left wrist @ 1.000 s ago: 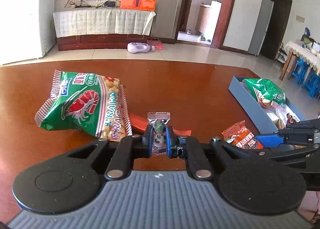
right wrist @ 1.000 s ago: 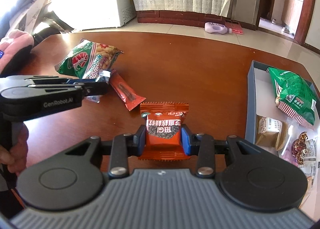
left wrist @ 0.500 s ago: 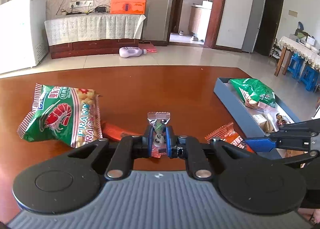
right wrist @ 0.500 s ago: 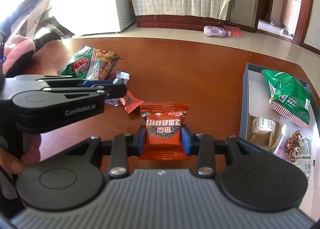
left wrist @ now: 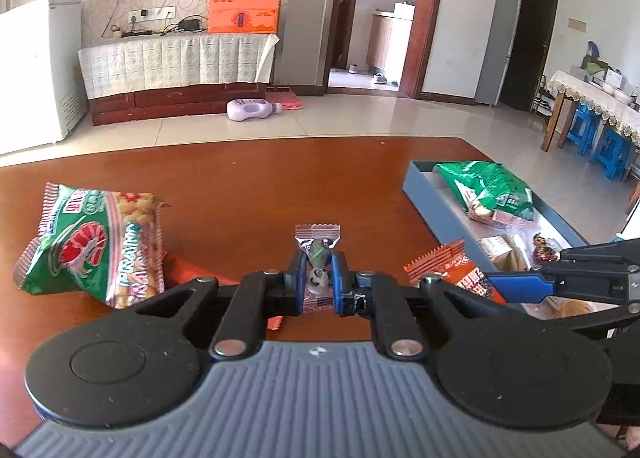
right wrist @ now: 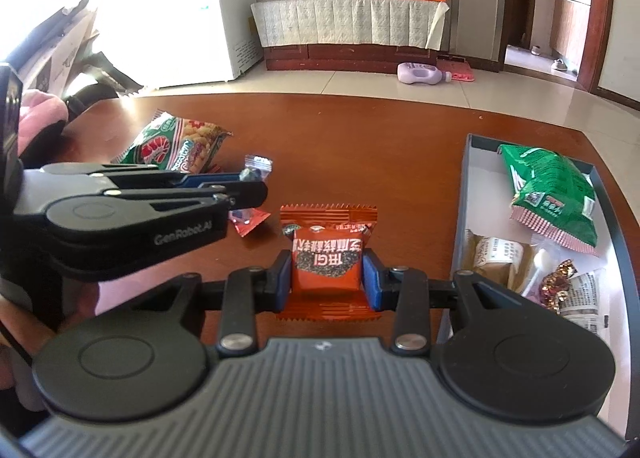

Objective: Organize snacks
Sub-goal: 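Carry the small candy with the left gripper while the right gripper carries the orange packet toward the box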

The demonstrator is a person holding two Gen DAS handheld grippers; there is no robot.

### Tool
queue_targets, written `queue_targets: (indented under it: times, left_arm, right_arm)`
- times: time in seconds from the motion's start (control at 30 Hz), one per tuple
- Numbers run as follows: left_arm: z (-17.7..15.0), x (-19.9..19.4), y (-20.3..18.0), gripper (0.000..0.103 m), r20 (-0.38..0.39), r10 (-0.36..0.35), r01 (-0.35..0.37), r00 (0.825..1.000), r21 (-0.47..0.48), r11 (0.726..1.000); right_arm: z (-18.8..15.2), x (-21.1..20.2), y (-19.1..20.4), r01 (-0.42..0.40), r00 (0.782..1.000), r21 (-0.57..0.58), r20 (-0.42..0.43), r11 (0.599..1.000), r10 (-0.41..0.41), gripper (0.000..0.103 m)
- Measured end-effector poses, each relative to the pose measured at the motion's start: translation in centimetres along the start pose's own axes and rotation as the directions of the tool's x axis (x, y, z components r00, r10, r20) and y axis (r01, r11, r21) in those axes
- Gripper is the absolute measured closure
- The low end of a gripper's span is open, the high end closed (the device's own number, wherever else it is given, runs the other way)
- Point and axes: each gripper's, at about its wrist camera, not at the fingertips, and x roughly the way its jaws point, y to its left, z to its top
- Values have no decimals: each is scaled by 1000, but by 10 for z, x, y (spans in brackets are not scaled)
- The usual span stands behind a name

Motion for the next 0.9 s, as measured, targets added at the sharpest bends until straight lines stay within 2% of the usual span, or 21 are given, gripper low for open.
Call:
queue_targets:
  times: [0.43,0.9]
  left_arm:
    - [3,12,-39,87,3,-26,26,1000,50,998]
    - [6,24,-84,87,5,-86,85,996,95,992]
  right_arm:
    - [-4,-19,-33,42,998,74,51,996,-46,64]
    - [-15,-38,-69,91,992,136,77,987,-102,64]
